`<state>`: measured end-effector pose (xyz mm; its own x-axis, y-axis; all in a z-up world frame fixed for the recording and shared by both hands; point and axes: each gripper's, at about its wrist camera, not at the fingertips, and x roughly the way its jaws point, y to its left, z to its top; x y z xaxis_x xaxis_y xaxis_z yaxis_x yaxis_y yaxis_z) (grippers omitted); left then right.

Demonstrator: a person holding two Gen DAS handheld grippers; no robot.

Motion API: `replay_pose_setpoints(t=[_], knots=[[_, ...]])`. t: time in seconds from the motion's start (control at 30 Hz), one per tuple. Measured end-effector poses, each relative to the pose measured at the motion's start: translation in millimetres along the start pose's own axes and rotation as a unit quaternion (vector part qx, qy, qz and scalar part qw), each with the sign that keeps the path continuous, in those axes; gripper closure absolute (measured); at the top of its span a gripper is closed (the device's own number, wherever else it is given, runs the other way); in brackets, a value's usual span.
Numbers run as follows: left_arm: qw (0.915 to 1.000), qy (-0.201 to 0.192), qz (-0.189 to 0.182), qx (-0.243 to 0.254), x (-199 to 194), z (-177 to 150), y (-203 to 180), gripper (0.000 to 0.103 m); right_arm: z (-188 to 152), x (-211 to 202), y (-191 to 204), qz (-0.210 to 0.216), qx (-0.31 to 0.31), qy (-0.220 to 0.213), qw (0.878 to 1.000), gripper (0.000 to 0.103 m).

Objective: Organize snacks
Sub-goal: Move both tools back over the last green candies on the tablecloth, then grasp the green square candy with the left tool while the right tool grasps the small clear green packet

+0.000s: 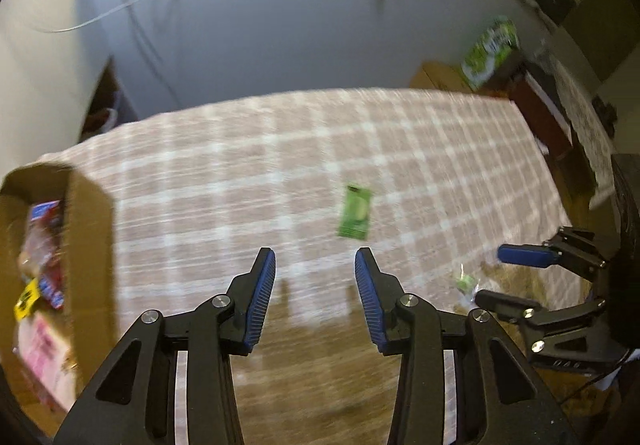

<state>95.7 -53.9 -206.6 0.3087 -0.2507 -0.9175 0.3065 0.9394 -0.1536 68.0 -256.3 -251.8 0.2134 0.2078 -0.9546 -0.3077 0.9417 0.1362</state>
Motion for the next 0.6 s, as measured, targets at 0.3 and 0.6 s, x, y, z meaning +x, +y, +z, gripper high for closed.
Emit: replay_pose_setpoints(t=[0.3,0.6], knots=[[0.9986,0.041,-0.002,0.033,40,11,-23,0.069,-7,27,-4,-0.002,-0.016,0.034,0.999,0.060],[0.9968,0.054,0.016,0.057,60,25,-29,0.069,-11,36,5,-0.028,-0.032,0.042,0.998,0.062]])
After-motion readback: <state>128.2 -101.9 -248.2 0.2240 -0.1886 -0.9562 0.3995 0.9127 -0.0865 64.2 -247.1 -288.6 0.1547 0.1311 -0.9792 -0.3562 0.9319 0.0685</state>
